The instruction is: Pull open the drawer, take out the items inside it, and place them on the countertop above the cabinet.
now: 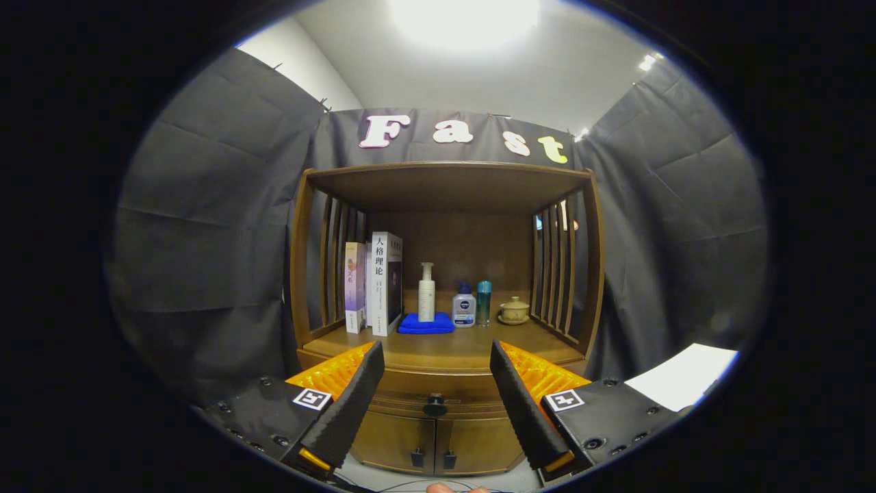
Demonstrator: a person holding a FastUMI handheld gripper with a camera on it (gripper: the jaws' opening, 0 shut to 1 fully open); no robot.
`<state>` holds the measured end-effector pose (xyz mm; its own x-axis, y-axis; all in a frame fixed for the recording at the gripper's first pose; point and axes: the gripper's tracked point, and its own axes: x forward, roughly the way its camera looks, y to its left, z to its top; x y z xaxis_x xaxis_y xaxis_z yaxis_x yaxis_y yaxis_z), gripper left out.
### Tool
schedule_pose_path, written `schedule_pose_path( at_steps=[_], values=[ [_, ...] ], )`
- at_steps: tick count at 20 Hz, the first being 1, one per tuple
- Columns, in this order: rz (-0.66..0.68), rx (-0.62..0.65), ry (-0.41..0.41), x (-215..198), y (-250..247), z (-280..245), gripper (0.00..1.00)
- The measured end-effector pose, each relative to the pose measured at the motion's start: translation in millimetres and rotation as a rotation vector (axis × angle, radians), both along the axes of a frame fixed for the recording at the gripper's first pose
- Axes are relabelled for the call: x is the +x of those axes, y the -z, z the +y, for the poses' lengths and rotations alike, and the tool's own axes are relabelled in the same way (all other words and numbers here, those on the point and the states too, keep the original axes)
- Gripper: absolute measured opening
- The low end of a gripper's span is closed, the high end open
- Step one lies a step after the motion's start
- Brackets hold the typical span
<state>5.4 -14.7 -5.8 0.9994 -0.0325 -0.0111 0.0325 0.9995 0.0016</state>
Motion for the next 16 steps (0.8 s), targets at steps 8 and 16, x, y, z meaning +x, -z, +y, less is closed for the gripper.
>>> schedule_pose_path(
  at_steps=[8, 16],
  values=[
    [0.005, 0.002, -0.016, 9, 21, 3, 0.98],
    [0.086, 0.009, -0.032, 40, 78, 5, 0.98]
  ],
)
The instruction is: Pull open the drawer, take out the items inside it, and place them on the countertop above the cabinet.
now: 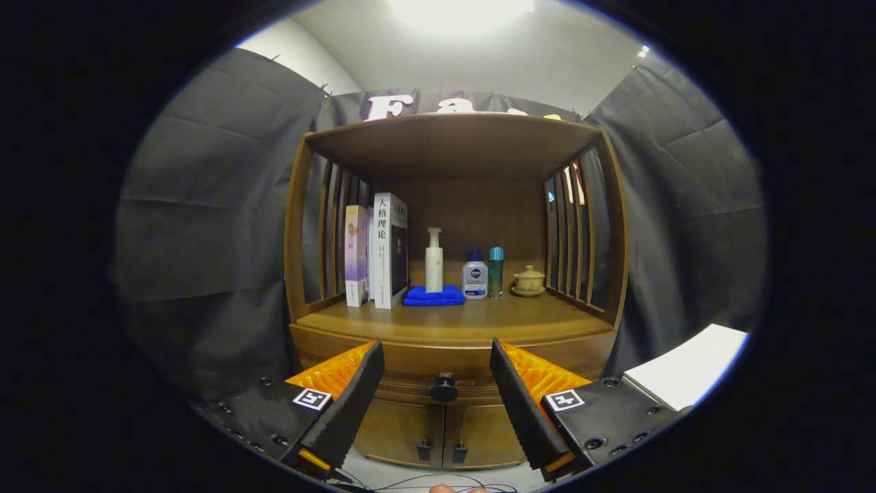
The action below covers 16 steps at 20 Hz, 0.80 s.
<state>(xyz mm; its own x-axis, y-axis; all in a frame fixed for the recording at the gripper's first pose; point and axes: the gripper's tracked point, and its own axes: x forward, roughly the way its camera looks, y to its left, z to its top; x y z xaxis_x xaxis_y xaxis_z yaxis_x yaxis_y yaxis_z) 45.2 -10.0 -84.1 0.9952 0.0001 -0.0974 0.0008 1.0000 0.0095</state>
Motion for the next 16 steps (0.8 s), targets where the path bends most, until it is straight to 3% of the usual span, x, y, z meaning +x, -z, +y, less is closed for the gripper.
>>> schedule_pose_path(
  at_steps=[10, 16],
  values=[
    [0.147, 0.017, 0.017, 54, 82, -12, 0.98],
    [0.173, 0.061, 0.018, 85, 102, -14, 0.98]
  ],
)
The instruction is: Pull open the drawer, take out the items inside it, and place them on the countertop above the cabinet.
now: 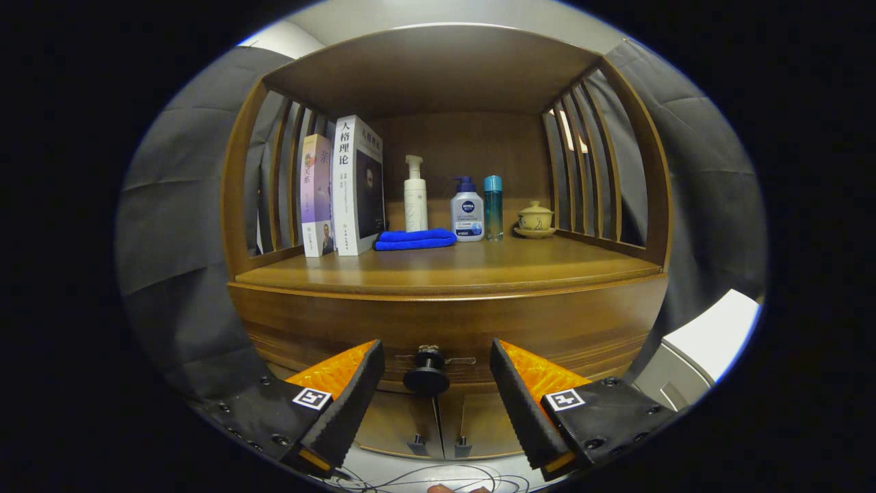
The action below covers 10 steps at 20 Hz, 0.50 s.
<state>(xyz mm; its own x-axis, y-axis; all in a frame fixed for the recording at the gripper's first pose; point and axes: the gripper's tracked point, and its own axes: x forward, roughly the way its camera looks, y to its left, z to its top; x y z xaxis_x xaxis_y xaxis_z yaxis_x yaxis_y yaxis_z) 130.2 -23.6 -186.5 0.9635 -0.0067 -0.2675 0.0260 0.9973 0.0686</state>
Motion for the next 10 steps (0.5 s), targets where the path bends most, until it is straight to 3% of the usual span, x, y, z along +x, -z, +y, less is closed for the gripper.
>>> schedule_pose_path(
  at_steps=[9, 10],
  values=[
    [0.078, -0.03, -0.026, 21, 37, 10, 0.97],
    [0.076, -0.028, -0.028, 21, 39, 12, 0.89]
  ],
)
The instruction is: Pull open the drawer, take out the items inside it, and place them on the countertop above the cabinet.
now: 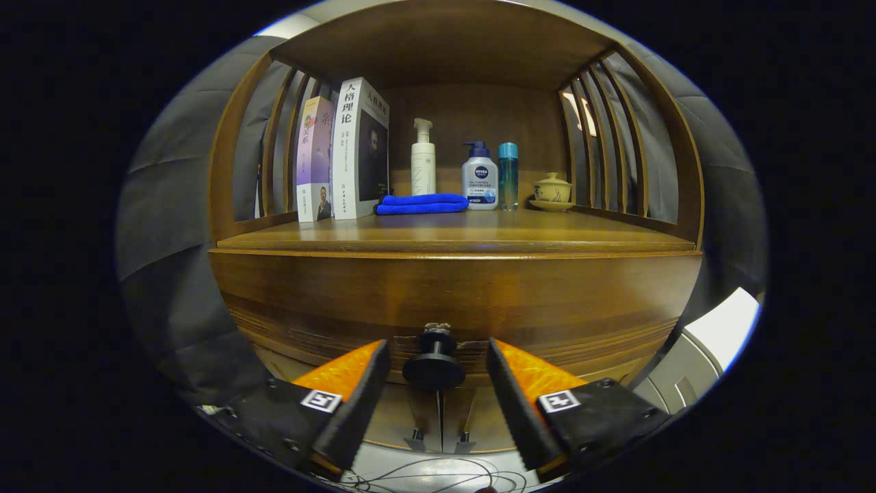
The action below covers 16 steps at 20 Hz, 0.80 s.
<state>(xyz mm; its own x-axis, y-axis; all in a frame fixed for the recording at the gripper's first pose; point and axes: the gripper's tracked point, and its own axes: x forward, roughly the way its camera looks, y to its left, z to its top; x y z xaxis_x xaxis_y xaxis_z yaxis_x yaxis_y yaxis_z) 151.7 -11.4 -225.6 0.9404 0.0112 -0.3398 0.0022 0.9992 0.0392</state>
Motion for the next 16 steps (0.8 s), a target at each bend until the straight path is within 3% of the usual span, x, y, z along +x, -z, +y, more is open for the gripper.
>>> schedule_pose_path(
  at_steps=[6, 8, 10, 11, 16],
  values=[
    [0.032, -0.009, 0.003, 1.9, 8.1, 0.6, 0.42],
    [0.027, -0.021, -0.006, 5.2, 10.0, 1.4, 0.32],
    [0.04, -0.018, -0.019, 7.9, 10.7, 2.8, 0.31],
    [0.04, -0.006, -0.014, 2.9, 7.7, 2.9, 0.24],
    [0.018, -0.024, -0.013, 4.8, 9.2, 1.3, 0.24]
  ],
)
